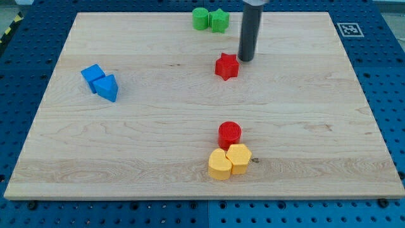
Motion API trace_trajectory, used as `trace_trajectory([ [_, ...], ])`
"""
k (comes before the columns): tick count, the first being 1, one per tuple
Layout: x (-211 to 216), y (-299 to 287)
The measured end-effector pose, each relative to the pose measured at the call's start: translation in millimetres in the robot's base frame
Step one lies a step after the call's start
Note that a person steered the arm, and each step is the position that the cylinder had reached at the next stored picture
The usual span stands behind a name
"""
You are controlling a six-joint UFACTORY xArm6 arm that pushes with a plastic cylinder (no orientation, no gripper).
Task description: Push the red star into the blue blocks
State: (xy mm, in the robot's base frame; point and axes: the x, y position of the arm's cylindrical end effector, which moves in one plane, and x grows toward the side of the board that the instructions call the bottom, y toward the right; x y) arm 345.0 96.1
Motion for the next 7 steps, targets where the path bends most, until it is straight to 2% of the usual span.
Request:
trace_trajectory([
  [1, 19.0, -5.0],
  [4, 43.7, -109.7],
  [6, 73.7, -145.4],
  [7, 58.5, -152.4],
])
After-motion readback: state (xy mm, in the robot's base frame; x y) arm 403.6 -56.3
